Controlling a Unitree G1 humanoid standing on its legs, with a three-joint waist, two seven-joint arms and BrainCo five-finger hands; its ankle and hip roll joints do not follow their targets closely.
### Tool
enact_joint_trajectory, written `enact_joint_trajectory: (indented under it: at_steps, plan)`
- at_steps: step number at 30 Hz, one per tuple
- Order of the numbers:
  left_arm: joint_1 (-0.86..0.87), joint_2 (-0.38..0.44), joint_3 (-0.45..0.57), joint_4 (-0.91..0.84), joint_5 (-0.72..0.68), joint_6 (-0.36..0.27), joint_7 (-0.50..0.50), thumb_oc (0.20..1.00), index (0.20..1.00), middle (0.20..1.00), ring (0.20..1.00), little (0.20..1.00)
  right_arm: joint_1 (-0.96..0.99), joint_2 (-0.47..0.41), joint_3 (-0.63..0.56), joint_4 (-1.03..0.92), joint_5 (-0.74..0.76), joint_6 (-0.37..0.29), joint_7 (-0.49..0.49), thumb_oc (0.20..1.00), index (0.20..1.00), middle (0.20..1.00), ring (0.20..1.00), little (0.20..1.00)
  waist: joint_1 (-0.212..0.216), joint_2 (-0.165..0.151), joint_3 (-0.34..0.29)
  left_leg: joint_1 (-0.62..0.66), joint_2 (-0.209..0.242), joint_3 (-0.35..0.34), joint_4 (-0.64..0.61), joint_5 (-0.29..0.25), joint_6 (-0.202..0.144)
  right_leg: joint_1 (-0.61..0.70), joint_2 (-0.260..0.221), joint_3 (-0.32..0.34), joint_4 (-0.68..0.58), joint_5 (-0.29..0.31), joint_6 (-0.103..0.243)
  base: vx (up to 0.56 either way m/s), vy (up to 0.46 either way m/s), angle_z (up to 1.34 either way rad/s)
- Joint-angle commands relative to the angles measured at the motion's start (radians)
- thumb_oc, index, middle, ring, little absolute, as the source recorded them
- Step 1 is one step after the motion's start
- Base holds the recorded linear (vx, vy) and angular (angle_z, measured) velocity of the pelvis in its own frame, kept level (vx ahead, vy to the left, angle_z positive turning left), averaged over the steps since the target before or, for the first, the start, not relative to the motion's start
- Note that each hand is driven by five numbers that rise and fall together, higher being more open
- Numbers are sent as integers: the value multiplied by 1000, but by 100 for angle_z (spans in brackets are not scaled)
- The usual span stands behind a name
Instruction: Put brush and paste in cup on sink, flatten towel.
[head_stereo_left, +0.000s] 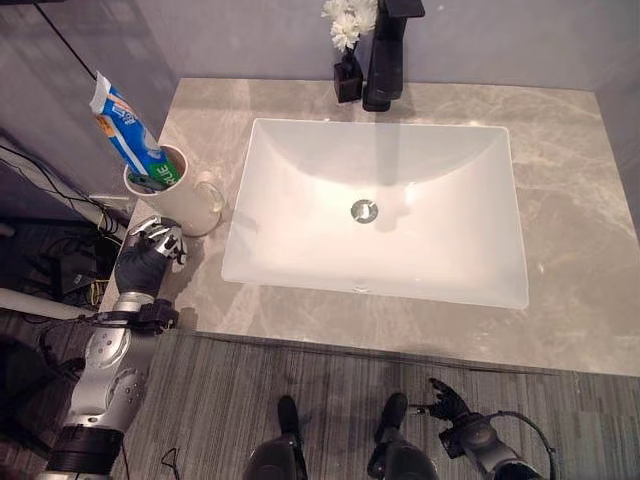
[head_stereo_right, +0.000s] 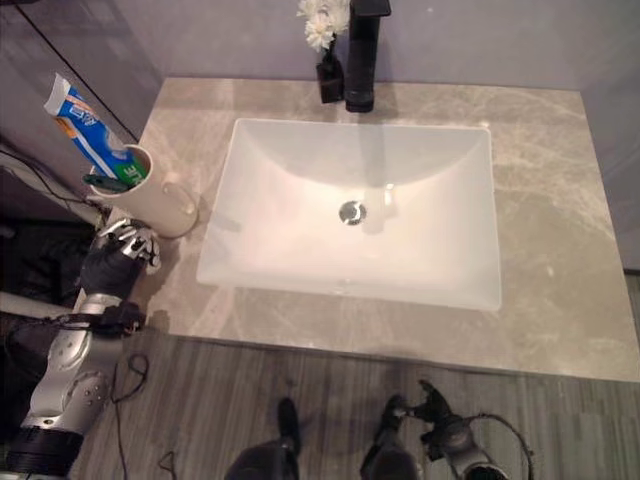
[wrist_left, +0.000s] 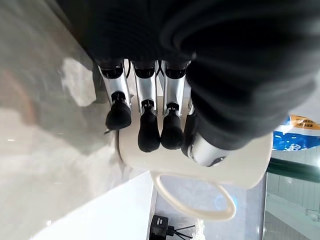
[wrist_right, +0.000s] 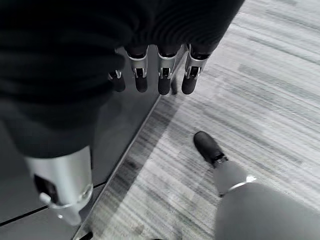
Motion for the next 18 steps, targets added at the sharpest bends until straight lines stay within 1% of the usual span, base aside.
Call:
enact_joint_trajectory:
  at_steps: [1,4,5,9,12,18]
  plan:
    - [-79,24,-45,49,2,-26,35,200,200,200,200,200,-42,-9,37,-34,-15,-12,5,1000,1000,1000,1000,1000,4,-8,23,-55,-4,-92,-31,100,-3,86,-77,24,42,-2,104,-10,-4,17]
    - [-116,21,-56,70,11,-26,49,200,200,200,200,200,-50,-4,49,-39,-26,-8,2,1000,1000,1000,1000,1000,4,-6,25,-60,-8,-100,-31,100,-2,86,-81,16,48,-3,105,-14,1,17]
    - [-154,24,-64,87,23,-27,62,200,200,200,200,200,-60,0,62,-49,-39,-4,-2,1000,1000,1000,1000,1000,6,-4,28,-65,-11,-107,-31,100,-1,84,-84,8,53,-4,106,-19,11,15]
    - [-217,27,-68,137,42,-35,93,200,200,200,200,200,-67,2,80,-72,-53,0,-4,1000,1000,1000,1000,1000,0,-5,38,-69,-14,-106,-31,98,0,76,-89,8,55,0,109,-21,20,18]
    - [-275,24,-71,195,40,-42,121,200,200,200,200,200,-71,-1,89,-69,-66,3,-5,1000,1000,1000,1000,1000,-11,-10,47,-73,-15,-95,-31,95,3,64,-92,20,50,11,111,-10,23,-2]
    - [-362,26,-80,251,48,-60,155,200,200,200,200,200,-72,-21,101,-40,-106,13,-12,1000,1000,1000,1000,1000,-30,-17,59,-78,-13,-80,-31,94,3,44,-94,41,44,22,115,-8,23,-8]
